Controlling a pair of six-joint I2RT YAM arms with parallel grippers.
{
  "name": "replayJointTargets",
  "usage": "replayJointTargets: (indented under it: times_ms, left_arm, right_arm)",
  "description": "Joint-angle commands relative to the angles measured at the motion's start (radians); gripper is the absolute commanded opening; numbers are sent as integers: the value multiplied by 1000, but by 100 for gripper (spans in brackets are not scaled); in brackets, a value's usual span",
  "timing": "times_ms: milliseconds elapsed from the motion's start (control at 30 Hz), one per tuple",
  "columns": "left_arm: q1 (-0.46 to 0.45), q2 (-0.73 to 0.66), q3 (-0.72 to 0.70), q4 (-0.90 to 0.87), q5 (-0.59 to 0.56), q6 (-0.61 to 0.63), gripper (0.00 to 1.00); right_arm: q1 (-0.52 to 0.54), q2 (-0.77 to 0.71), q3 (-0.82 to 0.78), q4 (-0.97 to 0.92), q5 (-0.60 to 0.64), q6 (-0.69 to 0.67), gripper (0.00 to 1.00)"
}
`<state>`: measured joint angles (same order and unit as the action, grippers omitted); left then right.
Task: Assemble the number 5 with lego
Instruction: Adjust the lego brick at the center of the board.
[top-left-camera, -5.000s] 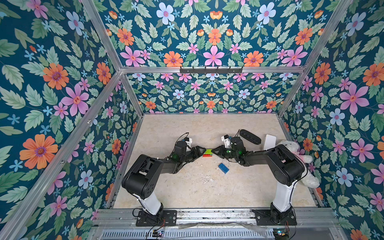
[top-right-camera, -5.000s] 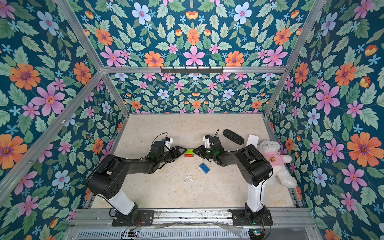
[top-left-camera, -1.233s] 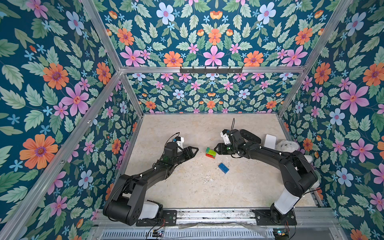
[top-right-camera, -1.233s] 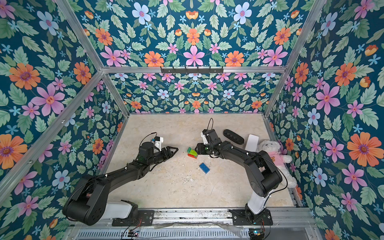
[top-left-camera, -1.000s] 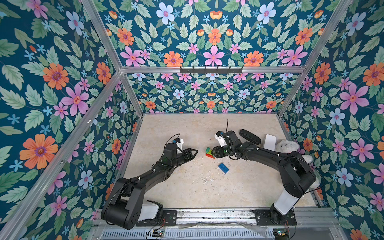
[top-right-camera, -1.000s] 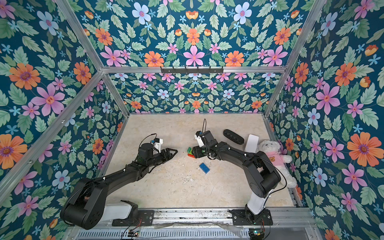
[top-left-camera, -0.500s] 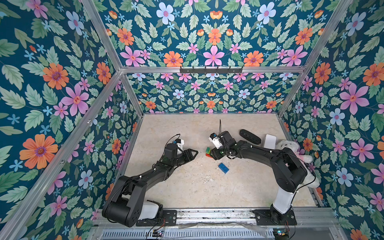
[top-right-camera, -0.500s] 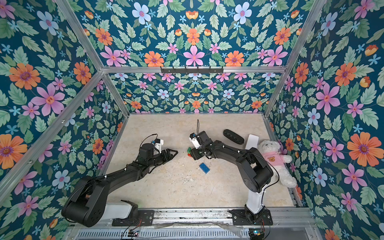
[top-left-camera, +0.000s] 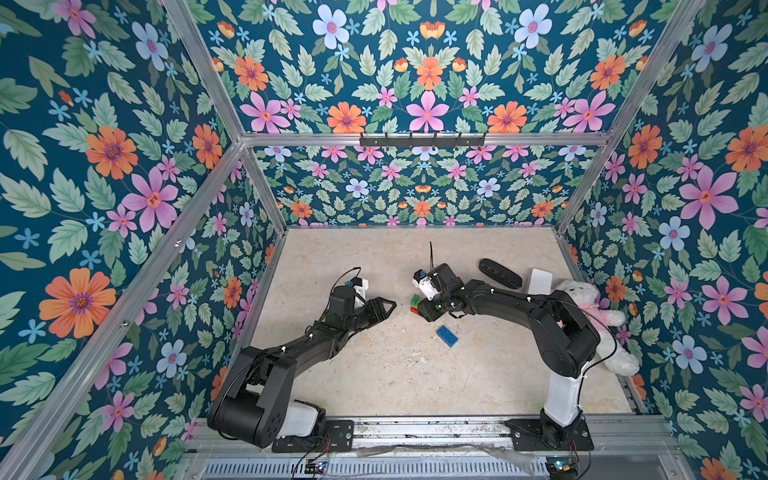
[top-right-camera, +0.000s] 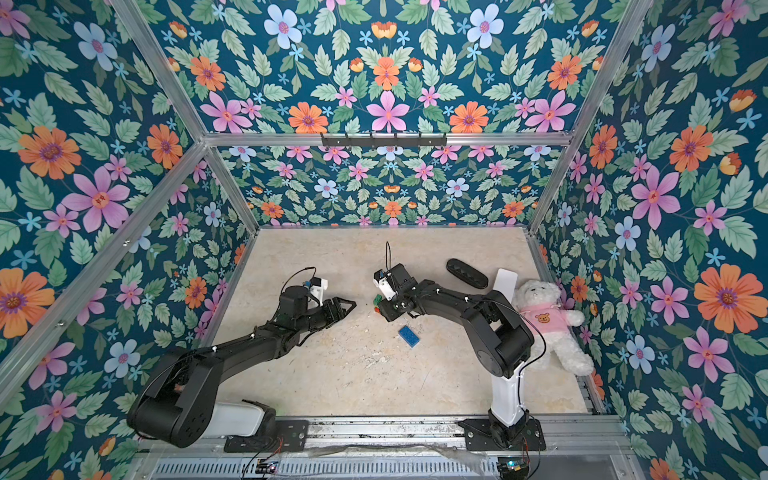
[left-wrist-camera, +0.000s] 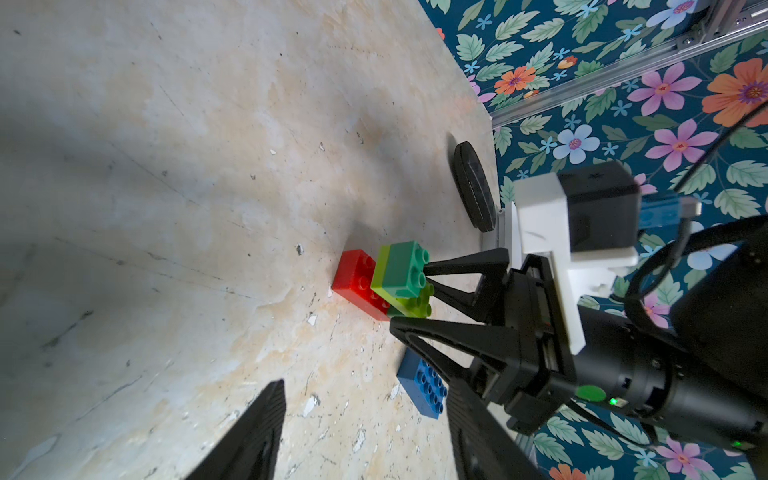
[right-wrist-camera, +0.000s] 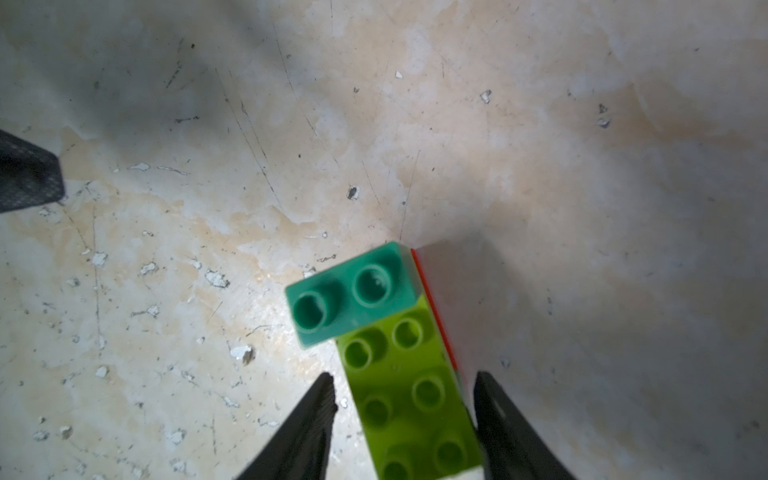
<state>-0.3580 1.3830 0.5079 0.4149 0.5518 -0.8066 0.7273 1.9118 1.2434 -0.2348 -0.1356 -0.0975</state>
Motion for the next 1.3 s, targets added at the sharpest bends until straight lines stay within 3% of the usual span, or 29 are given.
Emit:
replayJointTargets:
  times_ms: [0, 267, 667, 1033, 1267]
  left_arm:
    - [5, -1, 1, 18, 11, 8, 65]
    - [13, -5, -6, 19, 14, 9, 65]
    - [27, -18, -18, 28, 20, 8, 64]
    - [44, -19, -31, 38, 30, 6, 65]
    - [51, -12, -32, 47, 39, 4, 64]
  right_arm:
    - [4, 4, 8, 0, 7, 19, 50]
    - [7, -13, -30, 60, -11, 85, 41]
    - [-3, -61, -105, 260, -260, 313, 40]
    - [-36, -23, -189, 411, -331, 453, 38]
    - [-99, -25, -302, 612, -423, 583, 39]
